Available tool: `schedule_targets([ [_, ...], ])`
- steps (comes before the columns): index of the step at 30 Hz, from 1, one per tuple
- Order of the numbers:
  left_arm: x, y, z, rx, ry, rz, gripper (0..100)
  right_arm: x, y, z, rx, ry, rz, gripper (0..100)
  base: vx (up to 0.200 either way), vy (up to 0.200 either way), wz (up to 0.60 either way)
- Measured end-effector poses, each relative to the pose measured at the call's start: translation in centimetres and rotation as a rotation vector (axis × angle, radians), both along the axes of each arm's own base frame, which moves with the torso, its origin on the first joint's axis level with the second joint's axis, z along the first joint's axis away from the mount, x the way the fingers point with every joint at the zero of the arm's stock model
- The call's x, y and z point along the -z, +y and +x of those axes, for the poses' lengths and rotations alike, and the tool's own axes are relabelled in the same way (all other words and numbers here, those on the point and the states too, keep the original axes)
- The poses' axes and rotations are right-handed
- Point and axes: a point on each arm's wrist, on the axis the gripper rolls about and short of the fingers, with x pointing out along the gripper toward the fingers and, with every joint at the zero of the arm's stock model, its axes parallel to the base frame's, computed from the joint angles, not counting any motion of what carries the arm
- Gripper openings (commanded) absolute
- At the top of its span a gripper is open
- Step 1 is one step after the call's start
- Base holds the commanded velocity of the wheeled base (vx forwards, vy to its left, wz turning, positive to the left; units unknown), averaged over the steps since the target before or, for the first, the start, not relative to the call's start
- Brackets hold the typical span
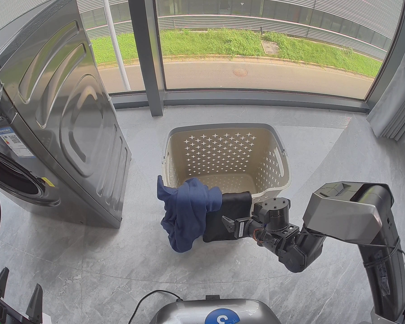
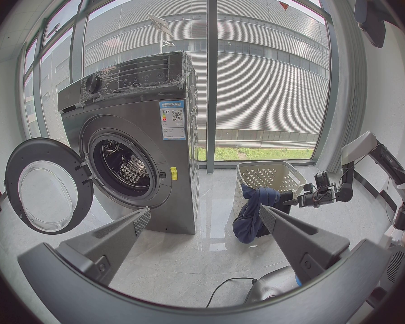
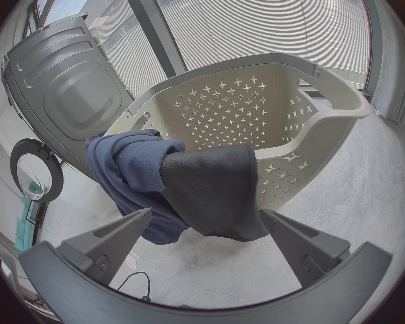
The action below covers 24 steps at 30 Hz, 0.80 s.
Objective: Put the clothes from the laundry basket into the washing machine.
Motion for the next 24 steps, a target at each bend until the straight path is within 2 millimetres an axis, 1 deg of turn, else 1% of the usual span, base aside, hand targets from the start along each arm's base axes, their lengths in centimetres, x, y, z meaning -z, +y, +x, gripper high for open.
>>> schedule_targets([
  [5,0.0,0.0,0.0,0.000,0.000,0.000,100,0.5,0.4,1.2,0.005,-0.021,0.011,100,0.000,0.000,0.00],
  [6,0.0,0.0,0.0,0.000,0.000,0.000,100,0.6,0.5,1.4,0.005,-0.028,0.016,0,0.000,0.000,0.00],
  [16,0.0,0.0,0.0,0.000,0.000,-0.002,100,0.5,1.3,2.7,0.007,-0.105,0.063,0,0.000,0.000,0.00],
  [20,0.0,0.0,0.0,0.000,0.000,-0.003,100,0.5,1.2,2.7,0.009,-0.113,0.069,0,0.000,0.000,0.00],
  [24,0.0,0.0,0.0,0.000,0.000,-0.004,100,0.8,0.8,2.2,0.009,-0.097,0.059,0,0.000,0.000,0.00],
])
